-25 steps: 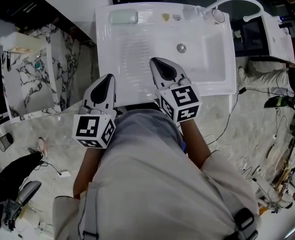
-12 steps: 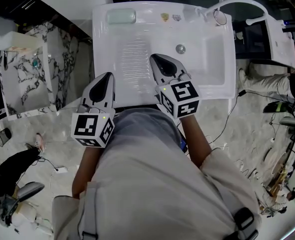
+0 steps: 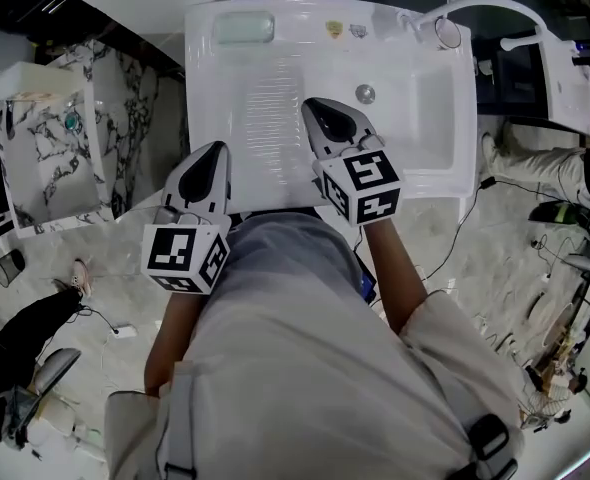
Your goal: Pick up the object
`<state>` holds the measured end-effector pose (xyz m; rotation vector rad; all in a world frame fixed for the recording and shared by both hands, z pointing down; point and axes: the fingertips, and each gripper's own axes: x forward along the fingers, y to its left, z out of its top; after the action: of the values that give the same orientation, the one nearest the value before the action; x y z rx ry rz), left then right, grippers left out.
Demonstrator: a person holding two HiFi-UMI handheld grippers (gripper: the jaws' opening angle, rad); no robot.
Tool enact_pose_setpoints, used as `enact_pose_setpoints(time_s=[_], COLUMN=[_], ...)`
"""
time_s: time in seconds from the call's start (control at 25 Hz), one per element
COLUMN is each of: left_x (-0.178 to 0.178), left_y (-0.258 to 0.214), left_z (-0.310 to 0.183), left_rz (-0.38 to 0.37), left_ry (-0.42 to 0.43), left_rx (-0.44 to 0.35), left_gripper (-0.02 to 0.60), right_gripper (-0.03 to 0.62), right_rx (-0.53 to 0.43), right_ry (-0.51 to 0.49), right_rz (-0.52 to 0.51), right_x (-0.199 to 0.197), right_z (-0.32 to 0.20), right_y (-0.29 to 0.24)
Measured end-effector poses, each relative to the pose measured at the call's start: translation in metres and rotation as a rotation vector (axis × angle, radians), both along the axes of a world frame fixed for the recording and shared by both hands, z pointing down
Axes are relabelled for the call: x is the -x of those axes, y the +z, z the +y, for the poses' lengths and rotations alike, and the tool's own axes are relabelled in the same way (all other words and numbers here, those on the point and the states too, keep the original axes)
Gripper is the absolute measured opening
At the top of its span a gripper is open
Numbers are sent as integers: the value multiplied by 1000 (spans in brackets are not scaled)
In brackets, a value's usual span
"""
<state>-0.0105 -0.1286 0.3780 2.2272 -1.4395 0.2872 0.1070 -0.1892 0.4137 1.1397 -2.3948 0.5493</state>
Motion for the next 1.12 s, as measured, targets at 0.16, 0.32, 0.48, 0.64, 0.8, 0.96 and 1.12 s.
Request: enact_pose_setpoints(time_s=[0.16, 0.32, 0.48, 0.64, 0.8, 0.96, 1.12], left_x=[4, 8, 13, 21, 25, 29, 30], left_y=[1, 1, 3, 4, 4, 9, 10], left_z=[-4, -8, -9, -13, -19, -21, -25], left_rz=[0, 3, 3, 8, 6, 10, 13], left_ry=[-2, -6, -6, -17, -20, -18, -11], left_rx=[8, 10, 16, 25, 27, 40, 44], left_gripper=[6, 6, 6, 6, 6, 6, 6], right_gripper=[14, 14, 14, 14, 14, 14, 15], right_rx=[8, 10, 8, 14, 21, 19, 19], right_ry=[3, -6, -14, -23, -43, -54, -65], right_rz=[5, 10, 20, 29, 49, 66, 80], right_x=[2, 7, 13, 19, 26, 30, 35], right_z=[-6, -11, -18, -24, -34, -42, -50], right_y=[2, 4, 6, 9, 12, 15, 17])
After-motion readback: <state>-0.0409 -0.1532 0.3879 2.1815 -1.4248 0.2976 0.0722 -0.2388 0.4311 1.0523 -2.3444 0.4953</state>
